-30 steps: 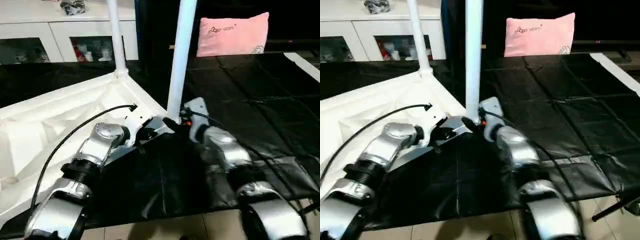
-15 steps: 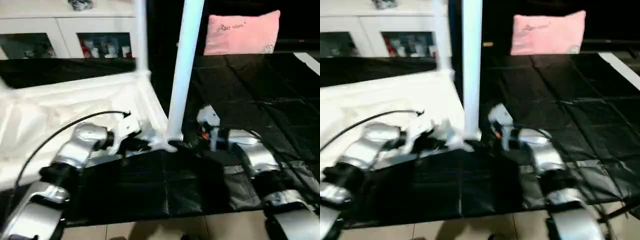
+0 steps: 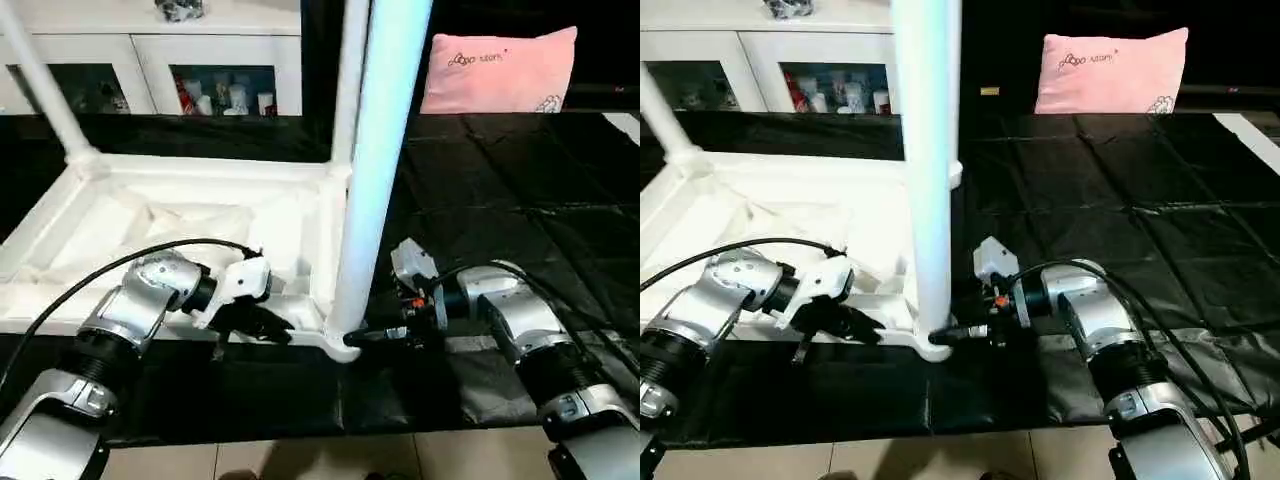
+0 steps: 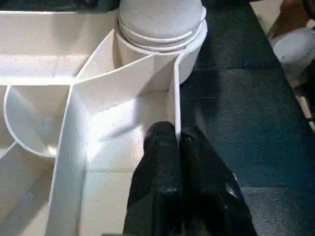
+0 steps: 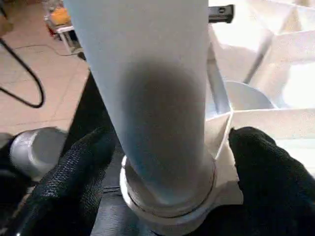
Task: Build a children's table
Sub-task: Rotate leg to tighten
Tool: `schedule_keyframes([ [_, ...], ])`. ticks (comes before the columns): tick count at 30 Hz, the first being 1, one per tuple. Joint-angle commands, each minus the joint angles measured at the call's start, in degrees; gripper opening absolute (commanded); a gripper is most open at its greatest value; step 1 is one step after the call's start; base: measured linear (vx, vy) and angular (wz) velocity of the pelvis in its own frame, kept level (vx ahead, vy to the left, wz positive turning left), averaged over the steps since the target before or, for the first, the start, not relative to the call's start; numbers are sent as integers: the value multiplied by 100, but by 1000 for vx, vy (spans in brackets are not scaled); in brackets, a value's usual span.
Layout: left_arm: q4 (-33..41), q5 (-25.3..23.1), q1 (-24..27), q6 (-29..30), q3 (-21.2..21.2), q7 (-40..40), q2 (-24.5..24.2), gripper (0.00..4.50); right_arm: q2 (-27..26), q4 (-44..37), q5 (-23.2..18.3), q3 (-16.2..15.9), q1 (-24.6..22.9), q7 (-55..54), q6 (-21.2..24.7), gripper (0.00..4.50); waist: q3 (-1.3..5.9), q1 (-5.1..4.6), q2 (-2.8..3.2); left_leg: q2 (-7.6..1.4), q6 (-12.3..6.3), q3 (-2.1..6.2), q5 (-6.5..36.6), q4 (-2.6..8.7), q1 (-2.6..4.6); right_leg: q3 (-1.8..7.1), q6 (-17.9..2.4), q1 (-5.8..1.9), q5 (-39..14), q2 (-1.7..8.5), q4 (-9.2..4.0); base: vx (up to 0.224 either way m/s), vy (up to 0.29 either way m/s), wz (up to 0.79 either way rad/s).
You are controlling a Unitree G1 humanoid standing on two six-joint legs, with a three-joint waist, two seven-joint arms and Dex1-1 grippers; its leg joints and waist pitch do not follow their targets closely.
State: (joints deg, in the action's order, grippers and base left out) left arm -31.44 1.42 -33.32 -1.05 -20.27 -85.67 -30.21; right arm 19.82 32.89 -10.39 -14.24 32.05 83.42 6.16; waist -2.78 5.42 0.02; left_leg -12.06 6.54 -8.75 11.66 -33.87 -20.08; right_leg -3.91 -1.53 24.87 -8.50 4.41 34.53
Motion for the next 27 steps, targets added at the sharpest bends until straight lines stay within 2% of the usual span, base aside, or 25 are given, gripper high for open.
schedule_keyframes([
  [1,195,-76,31,-86,-238,-259,36,0,36,-139,-28,-62,41,167,101,349,384,-29,8,-71,-339,-109,900,389,-33,216,-1232,-437,-1367,267,-349,0,0,0],
  [2,195,-76,31,-86,-238,-259,36,0,36,-139,-28,-62,41,167,101,349,385,-28,6,-70,-338,-109,895,387,-32,216,-1226,-437,-1366,267,-349,0,0,0],
  [4,214,-63,37,-75,-242,-280,18,0,71,-217,-57,-116,17,255,215,318,390,-24,10,-68,-335,-106,840,385,-33,214,-1215,-440,-1329,262,-342,0,0,0],
  [6,224,-57,47,-77,-250,-290,6,0,101,-271,-78,-158,-14,312,273,310,396,-19,-16,-63,-355,-108,772,377,-40,214,-1215,-449,-1261,261,-331,0,0,0],
  [7,228,-57,53,-77,-253,-289,1,0,111,-291,-84,-173,-31,328,287,310,397,-17,-9,-66,-357,-110,753,375,-35,215,-1213,-441,-1257,264,-333,0,0,0],
  [9,234,-60,63,-78,-253,-291,-7,0,116,-325,-91,-189,-54,361,327,280,394,-16,-13,-66,-353,-109,751,375,-39,214,-1210,-439,-1271,265,-332,0,0,0],
  [14,220,-78,87,-55,-231,-224,-5,0,97,-375,-98,-209,-108,404,422,237,392,-15,-6,-61,-339,-110,781,375,-42,211,-1184,-442,-1336,262,-341,0,0,0],
  [18,199,-57,100,34,-168,-102,20,0,96,-464,-133,-240,-174,379,499,213,387,-13,1,-59,-301,-108,847,377,-32,214,-1127,-434,-1479,260,-356,0,0,0],
  [22,112,-41,21,387,23,417,198,0,-60,-513,-170,-121,-288,-60,595,210,384,-3,9,-54,-289,-108,832,377,-31,216,-1107,-433,-1479,256,-364,0,0,0],
  [24,2,-15,-78,640,220,900,390,0,-285,-302,-11,7,-307,-735,503,209,362,-17,-4,-28,-194,-107,974,379,-33,210,-1032,-418,-1791,259,-398,0,0,0],
  [27,-124,75,-259,1036,526,1650,736,0,-693,220,252,239,-272,-2014,319,206,339,-88,-19,14,-80,-88,1219,390,-15,191,-690,-395,-2649,263,-485,0,0,0],
])
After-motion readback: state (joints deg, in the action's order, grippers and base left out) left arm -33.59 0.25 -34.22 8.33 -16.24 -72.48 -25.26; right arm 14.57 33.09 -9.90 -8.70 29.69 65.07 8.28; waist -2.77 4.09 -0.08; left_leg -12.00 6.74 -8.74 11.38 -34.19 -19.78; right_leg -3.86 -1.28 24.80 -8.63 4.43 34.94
